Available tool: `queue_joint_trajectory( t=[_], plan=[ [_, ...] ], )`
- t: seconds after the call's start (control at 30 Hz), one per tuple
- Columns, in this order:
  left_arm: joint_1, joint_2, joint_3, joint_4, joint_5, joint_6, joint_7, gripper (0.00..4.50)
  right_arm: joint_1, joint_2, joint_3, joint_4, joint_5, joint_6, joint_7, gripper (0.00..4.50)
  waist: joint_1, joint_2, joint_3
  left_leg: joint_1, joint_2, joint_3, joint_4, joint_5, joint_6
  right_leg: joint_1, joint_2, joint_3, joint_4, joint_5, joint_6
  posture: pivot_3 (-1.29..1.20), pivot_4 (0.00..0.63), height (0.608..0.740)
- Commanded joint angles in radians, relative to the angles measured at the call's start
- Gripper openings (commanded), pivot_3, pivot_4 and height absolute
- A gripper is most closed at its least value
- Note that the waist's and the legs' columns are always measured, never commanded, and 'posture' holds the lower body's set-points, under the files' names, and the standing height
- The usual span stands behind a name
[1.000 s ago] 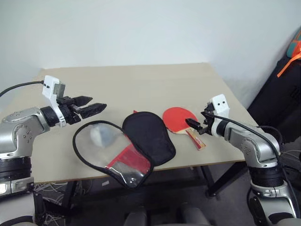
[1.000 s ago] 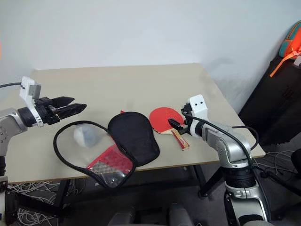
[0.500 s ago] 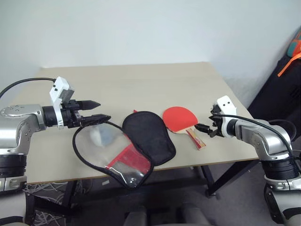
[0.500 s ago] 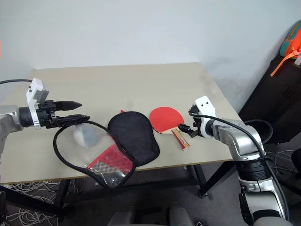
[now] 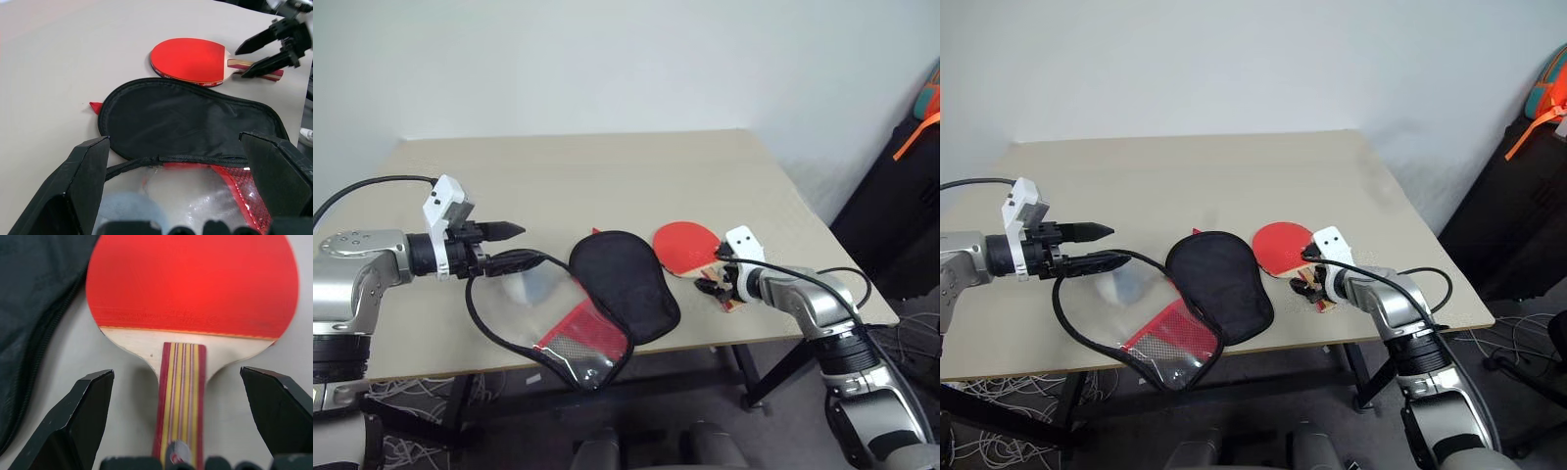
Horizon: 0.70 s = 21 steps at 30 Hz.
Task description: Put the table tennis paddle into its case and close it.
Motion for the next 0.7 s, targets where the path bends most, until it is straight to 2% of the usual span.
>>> queue_joint_trajectory(
  t=[0.03,0.23,0.27,0.53,0.7],
  plan=[
    [-0.004,0.012,0.041,-0.037,-0.012,0.003,0.007,4.5,-0.002,0.019,-0.014,0.01,-0.04,-0.037,-0.047,3.61,0.0,0.0,0.0,0.0,0.0,0.0,0.0,0.0,0.0,0.0,0.0,0.0,0.0,0.0,0.0,0.0,0.0,0.739],
    [-0.006,0.009,0.044,-0.039,-0.011,0.005,0.02,4.5,0.003,0.051,-0.026,0.012,-0.062,-0.028,-0.08,1.54,0.0,-0.001,-0.001,0.001,0.0,0.0,0.0,0.0,0.0,0.001,0.0,0.0,0.0,0.0,0.0,0.0,0.0,0.739],
    [-0.007,0.007,0.043,-0.04,-0.011,0.005,0.022,4.5,0.003,0.056,-0.03,0.011,-0.063,-0.029,-0.086,1.33,-0.001,-0.001,-0.001,0.001,0.0,0.0,0.0,0.0,0.0,0.001,0.0,0.0,0.0,0.0,0.0,0.0,0.0,0.739],
    [-0.012,-0.004,0.038,-0.034,-0.011,0.002,0.039,4.5,-0.081,0.142,-0.159,0.013,-0.04,-0.115,-0.168,1.25,-0.001,0.001,0.001,0.0,0.001,0.0,0.001,0.0,0.0,0.0,0.001,0.0,0.001,0.0,0.0,0.0,0.0,0.739],
    [-0.022,-0.008,0.031,-0.023,-0.006,-0.004,0.042,4.5,-0.129,0.215,-0.126,-0.078,0.004,-0.059,-0.129,1.25,-0.004,0.001,0.001,-0.001,0.001,0.0,-0.001,0.0,0.0,-0.001,0.001,0.0,0.001,0.0,0.0,0.0,0.0,0.739]
  ],
)
